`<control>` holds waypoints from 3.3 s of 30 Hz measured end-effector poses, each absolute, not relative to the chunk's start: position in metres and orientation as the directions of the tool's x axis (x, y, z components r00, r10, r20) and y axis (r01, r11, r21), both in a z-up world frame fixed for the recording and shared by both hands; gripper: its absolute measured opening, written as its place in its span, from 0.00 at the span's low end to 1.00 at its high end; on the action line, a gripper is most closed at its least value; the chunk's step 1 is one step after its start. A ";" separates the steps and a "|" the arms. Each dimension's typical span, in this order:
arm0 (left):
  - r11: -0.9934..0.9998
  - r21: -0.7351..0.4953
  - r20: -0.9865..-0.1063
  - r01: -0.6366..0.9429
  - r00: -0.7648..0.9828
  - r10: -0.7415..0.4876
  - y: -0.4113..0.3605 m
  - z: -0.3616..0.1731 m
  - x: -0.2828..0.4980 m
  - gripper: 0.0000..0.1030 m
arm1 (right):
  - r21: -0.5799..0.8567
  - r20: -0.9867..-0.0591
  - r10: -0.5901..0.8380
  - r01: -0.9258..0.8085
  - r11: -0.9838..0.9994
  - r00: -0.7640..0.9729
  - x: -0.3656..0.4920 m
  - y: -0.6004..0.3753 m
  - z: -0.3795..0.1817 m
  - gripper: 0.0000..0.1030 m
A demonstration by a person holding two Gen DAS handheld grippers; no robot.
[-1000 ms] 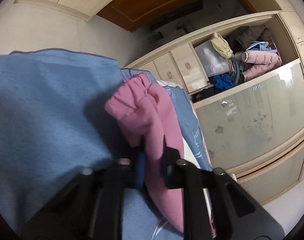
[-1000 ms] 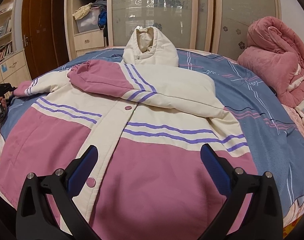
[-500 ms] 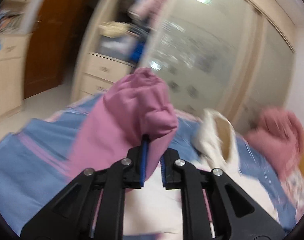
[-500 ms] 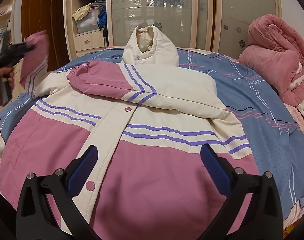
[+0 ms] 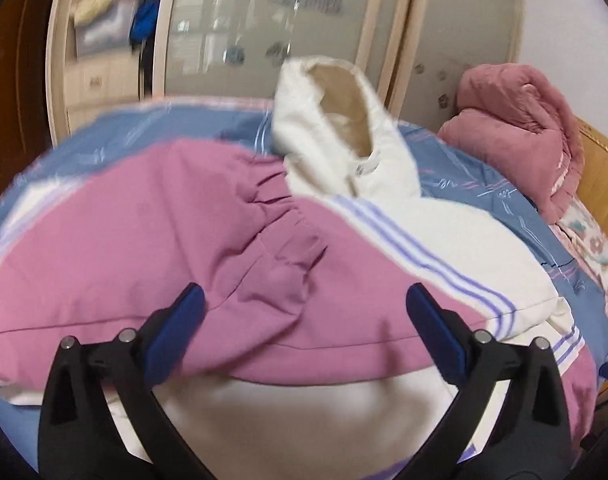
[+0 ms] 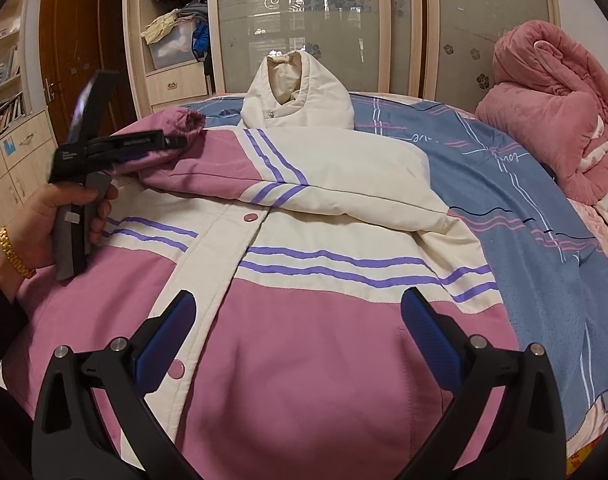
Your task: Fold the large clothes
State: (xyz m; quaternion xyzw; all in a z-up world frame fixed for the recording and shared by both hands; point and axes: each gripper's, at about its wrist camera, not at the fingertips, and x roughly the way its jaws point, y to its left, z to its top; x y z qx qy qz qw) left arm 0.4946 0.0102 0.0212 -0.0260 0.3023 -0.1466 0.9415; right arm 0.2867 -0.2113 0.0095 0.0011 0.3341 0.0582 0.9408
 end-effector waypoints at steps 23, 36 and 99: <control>0.999 0.005 -0.577 0.048 0.816 -0.037 0.040 0.049 0.217 0.98 | 0.079 -0.554 0.104 -0.072 0.994 0.826 0.230 -0.238 0.032 0.99; 0.999 -0.006 -0.572 0.053 0.819 -0.047 0.041 0.048 0.191 0.98 | 0.138 -0.569 0.151 -0.088 0.987 0.808 0.202 -0.229 0.019 0.99; 0.985 -0.146 -0.558 0.097 0.814 -0.163 0.064 0.046 0.279 0.98 | 0.718 -0.590 0.676 -0.095 0.689 0.441 0.569 -0.075 0.021 0.17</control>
